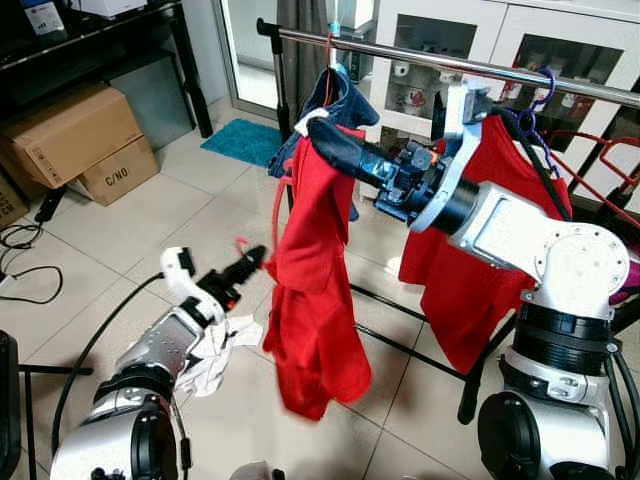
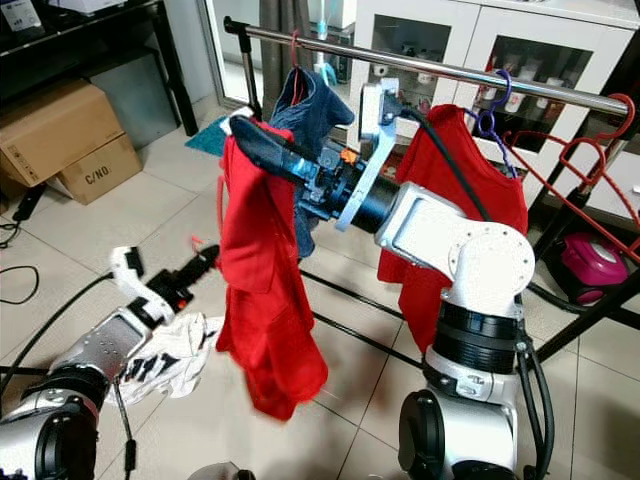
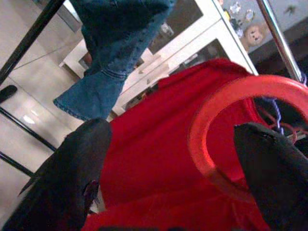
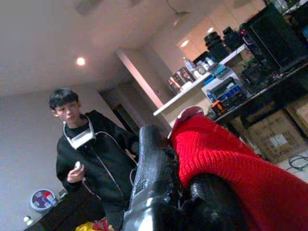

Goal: Hang hanger

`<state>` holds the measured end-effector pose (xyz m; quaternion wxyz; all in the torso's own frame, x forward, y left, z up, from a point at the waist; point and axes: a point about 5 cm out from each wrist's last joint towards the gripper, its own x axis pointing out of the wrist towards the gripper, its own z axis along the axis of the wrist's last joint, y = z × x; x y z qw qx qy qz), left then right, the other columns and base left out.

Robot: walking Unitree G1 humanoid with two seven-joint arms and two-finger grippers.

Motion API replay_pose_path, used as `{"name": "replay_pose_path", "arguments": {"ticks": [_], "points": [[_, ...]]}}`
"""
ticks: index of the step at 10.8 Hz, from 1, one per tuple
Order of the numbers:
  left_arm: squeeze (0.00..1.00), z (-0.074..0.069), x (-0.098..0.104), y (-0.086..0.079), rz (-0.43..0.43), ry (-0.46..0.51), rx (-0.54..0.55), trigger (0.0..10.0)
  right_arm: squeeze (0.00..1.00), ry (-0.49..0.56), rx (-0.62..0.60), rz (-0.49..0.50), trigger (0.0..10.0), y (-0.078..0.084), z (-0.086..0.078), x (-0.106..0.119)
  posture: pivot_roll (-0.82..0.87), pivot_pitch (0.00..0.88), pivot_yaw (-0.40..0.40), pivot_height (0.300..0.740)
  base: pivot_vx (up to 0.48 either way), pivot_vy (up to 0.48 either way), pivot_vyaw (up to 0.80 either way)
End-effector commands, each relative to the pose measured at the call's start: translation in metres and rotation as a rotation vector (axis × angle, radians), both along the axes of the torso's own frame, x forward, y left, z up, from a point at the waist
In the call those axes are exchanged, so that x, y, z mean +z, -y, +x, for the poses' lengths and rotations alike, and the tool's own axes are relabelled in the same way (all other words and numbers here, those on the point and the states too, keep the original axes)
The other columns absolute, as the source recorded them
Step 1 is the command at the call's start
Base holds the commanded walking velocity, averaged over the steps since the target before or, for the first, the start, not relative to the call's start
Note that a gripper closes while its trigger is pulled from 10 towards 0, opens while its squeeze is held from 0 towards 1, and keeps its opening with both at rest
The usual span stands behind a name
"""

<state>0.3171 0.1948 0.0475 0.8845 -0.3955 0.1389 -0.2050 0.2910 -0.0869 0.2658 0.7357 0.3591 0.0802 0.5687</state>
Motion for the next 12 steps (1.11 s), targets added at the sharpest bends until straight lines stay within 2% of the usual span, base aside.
{"name": "replay_pose_path", "arguments": {"ticks": [1, 2, 3, 6, 7, 12], "points": [[0.0, 0.006, 0.007, -0.001, 0.02, 0.023, -0.013, 10.0, 0.0, 0.038, 0.03, 0.022, 0.0, -0.002, -0.006, 0.009, -0.14, 0.0, 0.042, 0.74, 0.0, 0.0, 0.0], [0.0, 0.007, 0.01, 0.001, 0.003, 0.042, -0.033, 4.7, 0.0, 0.037, 0.03, 0.025, 0.0, -0.002, -0.006, 0.009, -0.14, 0.0, 0.048, 0.74, 0.0, 0.0, 0.0], [0.0, 0.008, 0.012, 0.004, -0.046, 0.059, -0.048, 0.0, 0.0, 0.036, 0.028, 0.028, 0.0, -0.002, -0.007, 0.009, -0.14, 0.0, 0.048, 0.74, 0.0, 0.0, 0.0], [0.0, 0.007, 0.015, 0.013, -0.113, 0.103, -0.112, 0.0, 0.0, 0.034, 0.025, 0.028, 0.0, -0.002, -0.007, 0.008, -0.14, 0.0, 0.049, 0.74, 0.0, 0.0, 0.0], [0.0, 0.007, 0.016, 0.015, -0.143, 0.106, -0.103, 0.0, 0.0, 0.035, 0.023, 0.029, 0.0, -0.002, -0.007, 0.009, -0.14, 0.0, 0.049, 0.74, 0.0, 0.0, 0.0], [0.0, 0.0, 0.01, 0.019, -0.181, 0.112, -0.112, 0.0, 0.0, 0.03, 0.016, 0.038, 0.0, -0.005, -0.003, 0.009, -0.12, 0.0, 0.045, 0.74, 0.0, 0.0, 0.0]]}}
